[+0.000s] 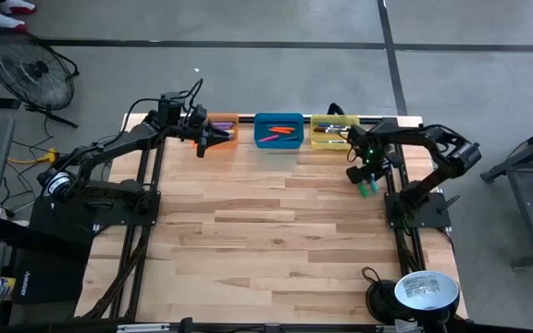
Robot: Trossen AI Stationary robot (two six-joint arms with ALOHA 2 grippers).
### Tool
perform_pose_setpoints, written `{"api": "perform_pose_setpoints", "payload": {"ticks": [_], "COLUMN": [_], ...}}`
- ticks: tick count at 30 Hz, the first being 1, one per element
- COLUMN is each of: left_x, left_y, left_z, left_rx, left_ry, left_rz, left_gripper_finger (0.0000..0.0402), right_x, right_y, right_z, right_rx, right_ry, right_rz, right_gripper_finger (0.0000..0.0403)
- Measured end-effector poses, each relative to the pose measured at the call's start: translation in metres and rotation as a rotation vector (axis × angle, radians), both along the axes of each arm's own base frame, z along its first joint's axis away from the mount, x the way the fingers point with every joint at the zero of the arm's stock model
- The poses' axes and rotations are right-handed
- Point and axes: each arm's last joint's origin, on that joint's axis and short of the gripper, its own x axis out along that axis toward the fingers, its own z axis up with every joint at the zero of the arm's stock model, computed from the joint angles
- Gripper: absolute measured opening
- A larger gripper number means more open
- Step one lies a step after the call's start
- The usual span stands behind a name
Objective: Pick & Place Markers
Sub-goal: Put the blue highlighter into the orange bin
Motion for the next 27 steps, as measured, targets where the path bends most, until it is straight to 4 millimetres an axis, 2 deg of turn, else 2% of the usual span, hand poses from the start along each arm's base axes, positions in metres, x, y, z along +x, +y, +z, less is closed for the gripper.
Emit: {"api": "perform_pose_setpoints", "payload": {"ticks": [6,13,19,27], "left_x": [0.000,0.000,0.000,0.000], "left_y": [0.000,0.000,0.000,0.001], "left_z": [0.000,0.000,0.000,0.000], "left_rx": [0.000,0.000,0.001,-0.003], "left_ry": [0.000,0.000,0.000,0.006], "left_rz": [0.000,0.000,0.001,0.021], "left_gripper_finger": [0.0099,0.0099,0.0099,0.0099], "right_x": [0.005,0.009,0.023,0.037], "right_y": [0.003,0.002,-0.011,-0.024], "right_z": [0.000,0.004,0.021,0.054], "right_rx": [-0.021,-0.038,-0.090,-0.172], "right_ry": [0.018,0.029,-0.082,-0.176], "right_rz": [-0.047,-0.052,-0.042,-0.034], "right_gripper_finger": [0.0060,0.0055,0.0054,0.0054]}}
